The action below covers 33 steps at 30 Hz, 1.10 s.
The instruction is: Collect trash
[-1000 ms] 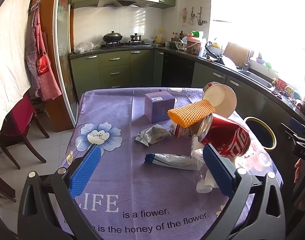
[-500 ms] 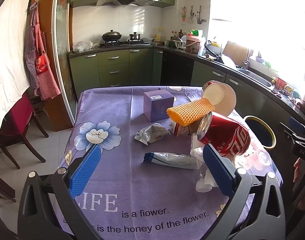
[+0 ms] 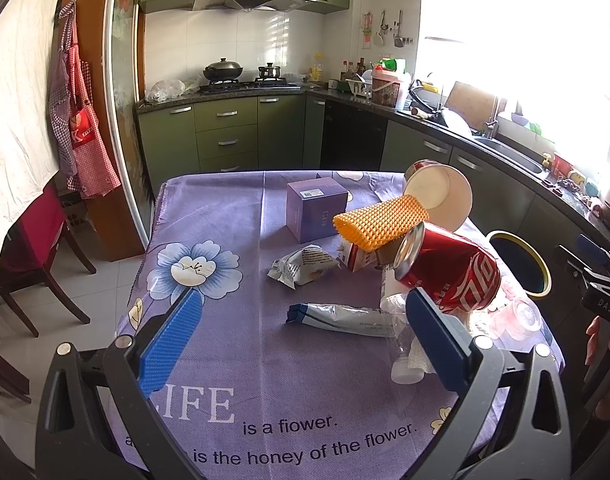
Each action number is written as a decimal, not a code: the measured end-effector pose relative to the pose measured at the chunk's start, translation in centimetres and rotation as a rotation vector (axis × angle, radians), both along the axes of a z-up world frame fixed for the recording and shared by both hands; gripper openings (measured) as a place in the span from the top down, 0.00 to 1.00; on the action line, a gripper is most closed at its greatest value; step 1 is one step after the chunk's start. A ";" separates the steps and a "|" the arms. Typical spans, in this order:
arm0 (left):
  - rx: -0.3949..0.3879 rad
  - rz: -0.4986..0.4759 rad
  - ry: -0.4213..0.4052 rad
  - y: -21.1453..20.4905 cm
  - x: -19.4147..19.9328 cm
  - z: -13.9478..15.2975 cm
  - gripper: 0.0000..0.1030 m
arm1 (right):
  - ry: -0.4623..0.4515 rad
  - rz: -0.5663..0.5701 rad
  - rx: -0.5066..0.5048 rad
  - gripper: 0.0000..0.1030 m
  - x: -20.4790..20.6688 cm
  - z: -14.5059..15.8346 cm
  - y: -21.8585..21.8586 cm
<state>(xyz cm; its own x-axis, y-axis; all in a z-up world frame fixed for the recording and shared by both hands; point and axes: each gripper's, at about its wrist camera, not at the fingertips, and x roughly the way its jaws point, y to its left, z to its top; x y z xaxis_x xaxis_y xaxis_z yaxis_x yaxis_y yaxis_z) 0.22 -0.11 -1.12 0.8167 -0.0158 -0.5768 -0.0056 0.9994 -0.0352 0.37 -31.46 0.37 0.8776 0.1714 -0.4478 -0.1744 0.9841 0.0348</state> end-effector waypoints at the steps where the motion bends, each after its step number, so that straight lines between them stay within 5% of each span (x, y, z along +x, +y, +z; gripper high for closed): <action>1: 0.000 0.000 0.000 0.0 0.0 0.0 0.06 | 0.000 0.000 0.000 0.04 0.0 0.0 0.1; 22: -0.005 -0.009 0.015 -0.1 0.3 -0.3 0.06 | 0.007 -0.005 0.002 0.04 0.4 -0.5 -0.1; 33: -0.036 -0.015 0.064 0.9 2.9 -1.5 0.06 | 0.000 -0.052 -0.054 0.07 9.1 -1.0 -0.8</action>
<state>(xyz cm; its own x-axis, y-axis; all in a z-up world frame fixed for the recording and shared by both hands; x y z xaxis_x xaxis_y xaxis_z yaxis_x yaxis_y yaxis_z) 3.08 0.77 -2.66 0.7779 -0.0492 -0.6264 0.0058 0.9974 -0.0712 9.46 -32.29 -0.58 0.8848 0.1017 -0.4548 -0.1234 0.9922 -0.0182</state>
